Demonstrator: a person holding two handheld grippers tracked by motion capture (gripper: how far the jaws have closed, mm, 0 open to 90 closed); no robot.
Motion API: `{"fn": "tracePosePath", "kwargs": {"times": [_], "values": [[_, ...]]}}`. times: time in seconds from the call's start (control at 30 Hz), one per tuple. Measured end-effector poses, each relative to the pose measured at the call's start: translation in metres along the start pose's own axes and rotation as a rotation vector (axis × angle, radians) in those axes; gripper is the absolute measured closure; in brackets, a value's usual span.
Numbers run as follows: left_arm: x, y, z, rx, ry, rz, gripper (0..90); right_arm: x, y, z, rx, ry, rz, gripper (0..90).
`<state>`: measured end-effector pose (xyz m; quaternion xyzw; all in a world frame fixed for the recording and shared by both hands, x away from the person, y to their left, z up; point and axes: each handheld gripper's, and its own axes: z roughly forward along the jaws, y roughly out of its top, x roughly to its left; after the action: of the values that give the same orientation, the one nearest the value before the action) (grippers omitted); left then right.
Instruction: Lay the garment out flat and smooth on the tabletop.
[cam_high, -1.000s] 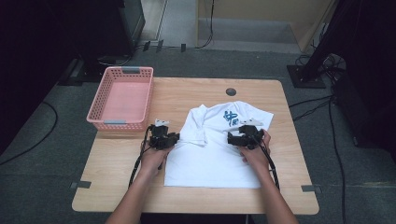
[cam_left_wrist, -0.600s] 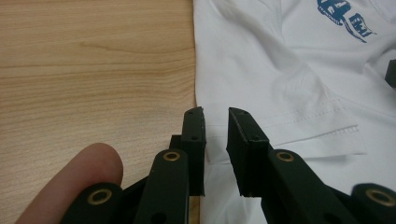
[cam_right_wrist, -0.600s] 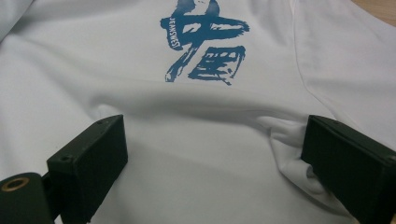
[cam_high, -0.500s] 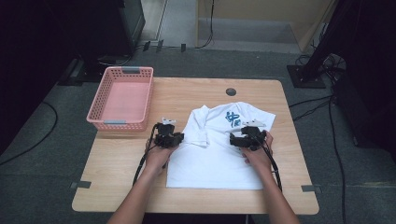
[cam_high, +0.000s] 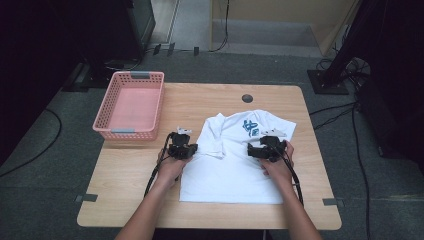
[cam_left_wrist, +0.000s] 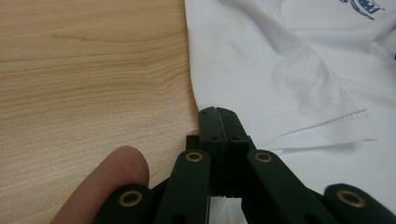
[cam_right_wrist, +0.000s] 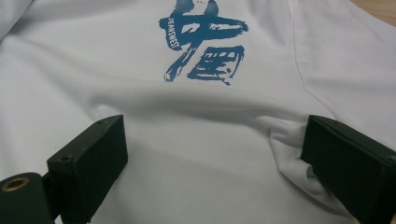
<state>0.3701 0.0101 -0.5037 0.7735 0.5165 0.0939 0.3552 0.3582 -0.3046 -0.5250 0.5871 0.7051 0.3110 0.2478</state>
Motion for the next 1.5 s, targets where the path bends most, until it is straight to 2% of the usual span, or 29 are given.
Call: {"fn": "tracePosePath", "kwargs": {"times": [0.2, 0.5, 0.7, 0.97, 1.17, 1.2, 1.23, 1.3, 1.4, 1.5], "values": [[0.007, 0.001, -0.002, -0.004, 0.005, -0.010, 90.0, -0.003, -0.002, -0.002, -0.001, -0.001, -0.001, 6.9], [0.022, 0.002, -0.009, -0.011, 0.035, -0.025, 90.0, -0.012, -0.006, -0.006, -0.001, 0.003, -0.004, 6.9], [0.034, 0.001, -0.014, -0.019, 0.083, -0.029, 90.0, -0.019, -0.011, -0.012, -0.001, 0.004, -0.001, 6.9], [0.046, 0.001, -0.019, -0.013, 0.138, -0.013, 90.0, -0.028, -0.020, -0.021, 0.000, 0.013, -0.010, 6.9], [0.049, 0.000, -0.018, -0.022, 0.196, 0.006, 90.0, -0.032, -0.030, -0.032, -0.002, 0.018, -0.018, 6.8], [0.049, 0.000, -0.018, -0.028, 0.200, 0.005, 89.9, -0.033, -0.032, -0.034, -0.001, 0.022, -0.019, 6.9], [0.048, 0.000, -0.019, -0.032, 0.203, 0.010, 86.1, -0.033, -0.034, -0.036, 0.000, 0.023, -0.018, 6.8], [0.042, 0.000, -0.021, -0.039, 0.177, 0.034, 77.8, -0.034, -0.036, -0.038, 0.000, 0.028, -0.020, 6.9], [0.020, -0.001, -0.023, -0.050, 0.132, 0.114, 60.5, -0.034, -0.037, -0.039, -0.001, 0.029, -0.028, 7.3], [-0.010, -0.004, -0.021, -0.067, 0.036, 0.160, 50.9, -0.032, -0.037, -0.041, -0.009, 0.017, -0.033, 9.6]]}}
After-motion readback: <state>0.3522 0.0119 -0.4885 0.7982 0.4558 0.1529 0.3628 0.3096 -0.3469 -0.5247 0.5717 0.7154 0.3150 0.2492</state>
